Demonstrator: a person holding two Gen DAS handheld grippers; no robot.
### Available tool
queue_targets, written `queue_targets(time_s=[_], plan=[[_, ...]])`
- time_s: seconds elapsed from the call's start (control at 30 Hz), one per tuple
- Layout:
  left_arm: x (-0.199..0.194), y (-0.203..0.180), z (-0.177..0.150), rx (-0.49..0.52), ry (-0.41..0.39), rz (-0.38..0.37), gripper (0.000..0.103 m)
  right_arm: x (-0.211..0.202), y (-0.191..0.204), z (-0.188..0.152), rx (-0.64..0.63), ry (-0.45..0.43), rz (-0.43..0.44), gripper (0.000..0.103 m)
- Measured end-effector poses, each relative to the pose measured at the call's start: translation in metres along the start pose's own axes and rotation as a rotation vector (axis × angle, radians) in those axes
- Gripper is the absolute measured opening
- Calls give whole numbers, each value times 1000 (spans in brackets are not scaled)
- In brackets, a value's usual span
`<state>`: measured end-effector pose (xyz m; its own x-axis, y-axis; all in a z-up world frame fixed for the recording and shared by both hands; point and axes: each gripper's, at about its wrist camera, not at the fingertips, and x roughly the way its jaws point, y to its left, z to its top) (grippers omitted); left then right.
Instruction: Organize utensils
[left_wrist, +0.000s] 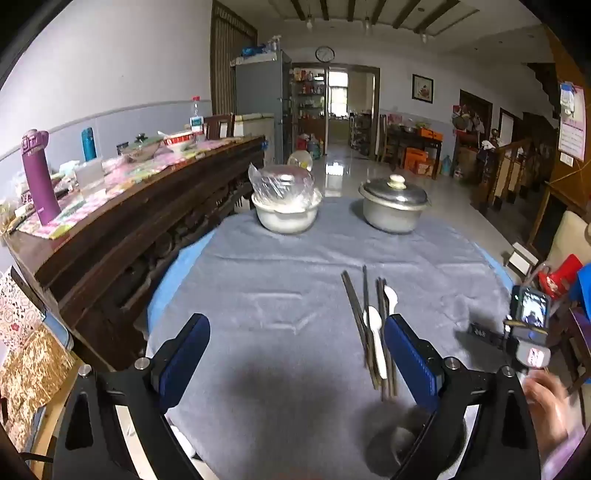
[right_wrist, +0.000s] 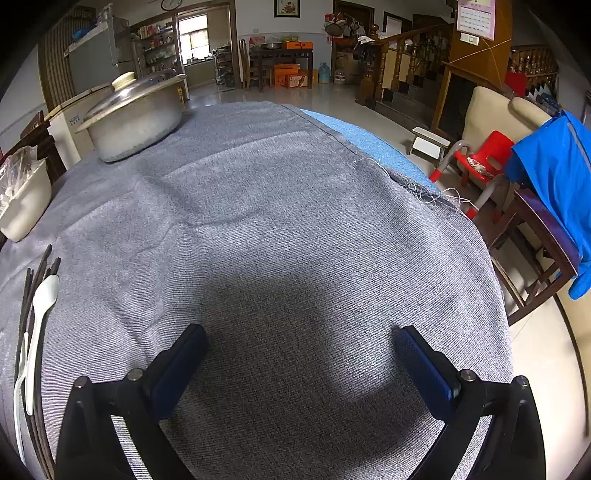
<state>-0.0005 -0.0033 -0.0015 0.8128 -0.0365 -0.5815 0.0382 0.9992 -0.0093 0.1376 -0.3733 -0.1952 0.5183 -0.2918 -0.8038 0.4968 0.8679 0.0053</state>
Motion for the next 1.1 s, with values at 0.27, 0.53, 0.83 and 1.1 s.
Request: queue_targets(time_s=[0.27, 0.53, 0.83, 1.1], plan=[[-50, -3, -24, -13, 3, 42, 95, -10, 6, -5, -78, 133, 41, 103], [-88, -11, -35, 29, -51, 35, 95, -188, -13, -91, -195, -190, 48, 103], [-121, -9, -39, 9, -95, 6, 95, -340, -13, -136, -208, -376, 109, 103], [-155, -4, -46, 9, -159, 26, 95, -404, -6, -156, -195, -476, 156, 103]])
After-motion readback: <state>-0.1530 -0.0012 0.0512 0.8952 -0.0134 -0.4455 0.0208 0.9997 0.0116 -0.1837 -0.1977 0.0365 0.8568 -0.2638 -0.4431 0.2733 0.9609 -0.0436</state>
